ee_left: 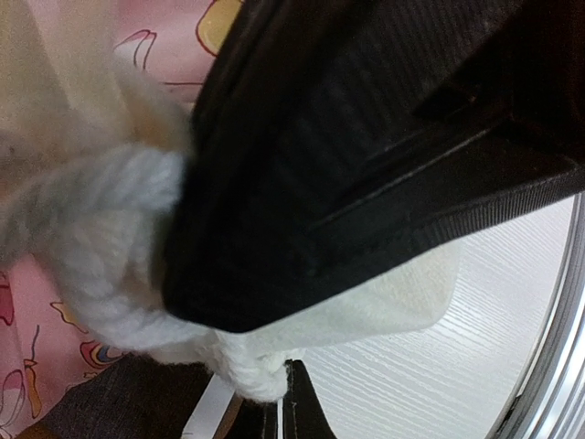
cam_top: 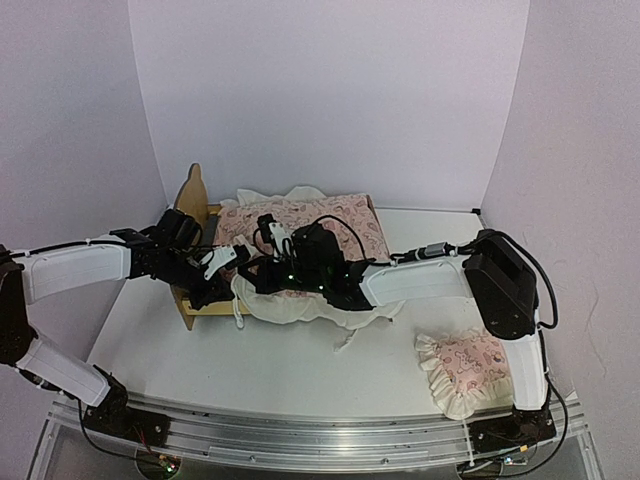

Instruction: Set up the pet bed

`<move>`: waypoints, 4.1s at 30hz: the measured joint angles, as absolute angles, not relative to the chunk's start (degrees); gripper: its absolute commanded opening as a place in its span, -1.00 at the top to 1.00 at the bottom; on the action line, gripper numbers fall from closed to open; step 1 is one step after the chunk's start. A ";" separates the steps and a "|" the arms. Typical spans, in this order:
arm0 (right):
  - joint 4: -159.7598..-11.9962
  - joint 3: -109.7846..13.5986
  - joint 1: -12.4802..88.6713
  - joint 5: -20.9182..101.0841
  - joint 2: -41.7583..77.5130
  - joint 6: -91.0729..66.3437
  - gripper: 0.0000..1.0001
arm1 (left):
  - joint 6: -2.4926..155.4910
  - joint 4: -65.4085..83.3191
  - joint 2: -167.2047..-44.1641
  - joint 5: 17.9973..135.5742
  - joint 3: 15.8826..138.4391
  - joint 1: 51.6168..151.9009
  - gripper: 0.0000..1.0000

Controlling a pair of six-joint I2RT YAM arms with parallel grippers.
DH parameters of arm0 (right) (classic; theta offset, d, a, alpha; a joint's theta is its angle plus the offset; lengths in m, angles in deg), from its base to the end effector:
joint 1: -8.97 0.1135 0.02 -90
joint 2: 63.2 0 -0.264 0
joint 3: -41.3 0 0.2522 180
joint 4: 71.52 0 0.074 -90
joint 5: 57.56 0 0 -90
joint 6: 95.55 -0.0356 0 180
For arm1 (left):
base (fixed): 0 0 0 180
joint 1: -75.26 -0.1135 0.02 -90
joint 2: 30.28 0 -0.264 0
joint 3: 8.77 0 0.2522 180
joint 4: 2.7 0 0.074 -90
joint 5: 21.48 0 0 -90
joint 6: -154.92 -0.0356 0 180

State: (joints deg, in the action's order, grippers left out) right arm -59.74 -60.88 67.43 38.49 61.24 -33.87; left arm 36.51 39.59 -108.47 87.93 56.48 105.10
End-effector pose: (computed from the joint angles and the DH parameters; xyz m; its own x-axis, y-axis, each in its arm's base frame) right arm 0.2637 0.4369 0.2158 -0.5115 0.0684 -0.8565 -0.7487 0.4537 0.4834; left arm 0.2310 -0.1462 0.2271 -0.3252 0.7039 -0.6315 0.8964 0.4422 0.0312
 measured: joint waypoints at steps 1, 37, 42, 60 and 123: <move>-59.74 -60.88 67.43 38.49 61.24 -33.87 1.00 | 36.62 39.39 -108.47 87.91 56.48 105.09 1.00; -61.37 -58.47 67.13 42.13 59.13 -30.61 0.28 | 19.70 62.65 -105.77 87.68 72.45 105.13 1.00; -62.09 -52.76 67.37 45.91 52.87 -26.84 0.31 | 21.99 63.67 -106.28 91.05 72.32 105.15 1.00; -54.78 -57.12 69.89 46.55 60.26 -21.25 0.52 | 23.58 65.60 -107.51 92.99 72.30 104.45 1.00; -53.07 -46.98 70.40 40.03 61.21 -23.84 1.00 | 8.12 52.36 -107.62 67.47 73.34 104.89 1.00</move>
State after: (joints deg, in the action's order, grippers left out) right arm -53.07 -46.98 70.40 40.03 61.21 -23.84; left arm 8.12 52.36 -107.62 67.47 73.34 104.89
